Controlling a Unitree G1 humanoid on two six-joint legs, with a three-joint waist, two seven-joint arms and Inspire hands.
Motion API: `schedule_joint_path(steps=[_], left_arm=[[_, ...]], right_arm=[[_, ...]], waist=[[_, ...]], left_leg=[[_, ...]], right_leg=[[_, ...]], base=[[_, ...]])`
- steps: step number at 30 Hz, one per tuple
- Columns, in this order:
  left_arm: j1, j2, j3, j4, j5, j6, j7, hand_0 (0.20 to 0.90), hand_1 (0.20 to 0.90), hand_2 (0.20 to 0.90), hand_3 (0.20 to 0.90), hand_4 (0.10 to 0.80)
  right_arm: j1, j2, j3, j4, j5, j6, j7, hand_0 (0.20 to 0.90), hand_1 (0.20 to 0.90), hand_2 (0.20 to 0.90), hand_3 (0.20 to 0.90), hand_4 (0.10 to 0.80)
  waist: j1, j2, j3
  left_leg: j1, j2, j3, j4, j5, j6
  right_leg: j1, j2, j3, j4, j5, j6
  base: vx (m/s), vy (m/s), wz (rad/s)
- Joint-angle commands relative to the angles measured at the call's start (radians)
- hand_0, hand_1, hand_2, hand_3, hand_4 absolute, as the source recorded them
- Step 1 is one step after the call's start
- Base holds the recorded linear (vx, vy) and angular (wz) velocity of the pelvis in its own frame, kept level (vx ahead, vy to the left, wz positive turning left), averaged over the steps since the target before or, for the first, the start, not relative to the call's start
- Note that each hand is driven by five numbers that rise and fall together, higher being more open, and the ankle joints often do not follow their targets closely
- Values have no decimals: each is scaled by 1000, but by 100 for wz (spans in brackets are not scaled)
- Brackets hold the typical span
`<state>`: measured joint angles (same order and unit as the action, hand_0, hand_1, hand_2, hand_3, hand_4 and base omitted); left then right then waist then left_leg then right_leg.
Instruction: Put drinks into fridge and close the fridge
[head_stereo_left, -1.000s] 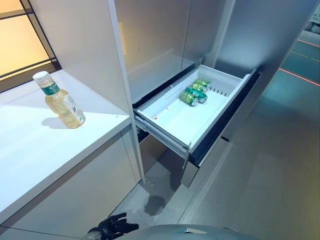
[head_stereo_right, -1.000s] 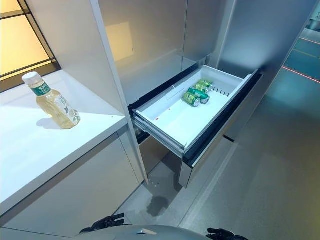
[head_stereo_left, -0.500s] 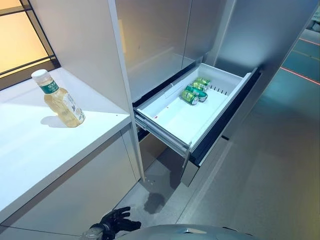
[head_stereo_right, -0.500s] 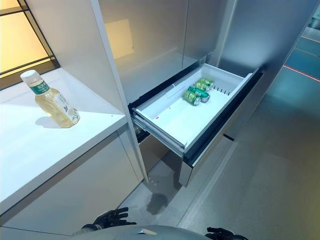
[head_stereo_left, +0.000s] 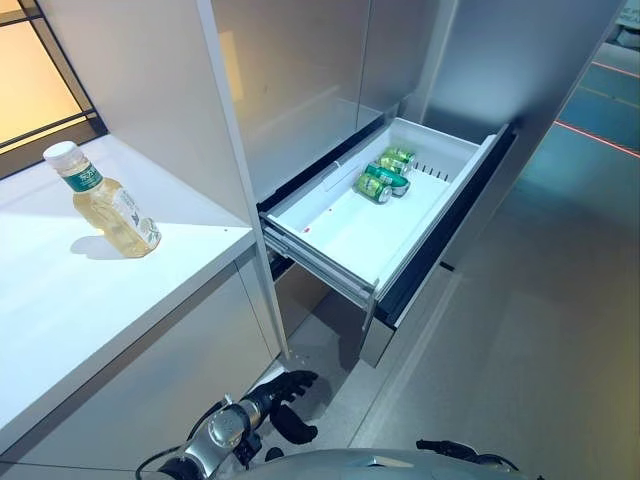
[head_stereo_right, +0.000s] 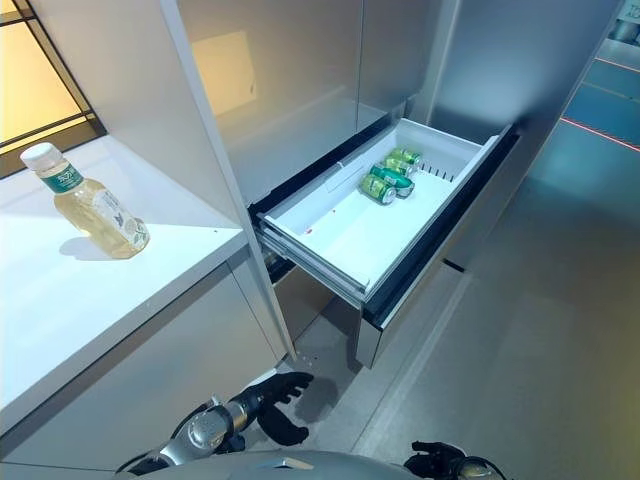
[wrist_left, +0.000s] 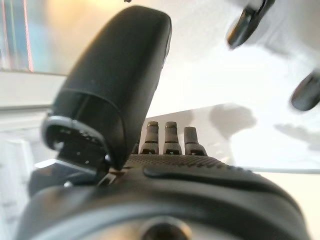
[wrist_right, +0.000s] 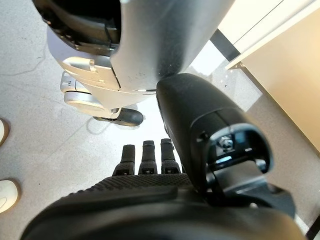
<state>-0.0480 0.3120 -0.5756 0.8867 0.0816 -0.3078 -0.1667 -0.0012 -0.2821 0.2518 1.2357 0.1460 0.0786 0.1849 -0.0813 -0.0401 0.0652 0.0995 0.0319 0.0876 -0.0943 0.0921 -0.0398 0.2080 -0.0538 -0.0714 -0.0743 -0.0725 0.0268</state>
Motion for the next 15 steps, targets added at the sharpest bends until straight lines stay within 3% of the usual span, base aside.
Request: schedule_joint_path(steps=[1,8,15], left_arm=[[-113,-7,-57,-64,87,-139,79,900,900,900,900,800],[-176,158,-103,-496,111,-88,26,900,900,900,900,800],[-269,270,-47,-887,-52,-22,-105,900,900,900,900,800]], right_arm=[[-32,6,49,-33,-20,14,49,900,900,900,900,800],[-12,5,59,-96,1,43,7,900,900,900,900,800],[12,25,64,-97,26,22,-36,900,900,900,900,800]], waist=[[24,44,11],[32,60,24],[47,64,13]], left_leg=[[34,-25,-18,7,-160,28],[24,-32,-42,7,-153,33],[14,-37,-62,7,-151,40]], right_leg=[[-96,25,-55,32,24,64],[-98,19,-64,31,27,66],[-91,13,-76,16,36,69]], base=[[-33,22,-7],[-36,33,1],[-15,-1,10]])
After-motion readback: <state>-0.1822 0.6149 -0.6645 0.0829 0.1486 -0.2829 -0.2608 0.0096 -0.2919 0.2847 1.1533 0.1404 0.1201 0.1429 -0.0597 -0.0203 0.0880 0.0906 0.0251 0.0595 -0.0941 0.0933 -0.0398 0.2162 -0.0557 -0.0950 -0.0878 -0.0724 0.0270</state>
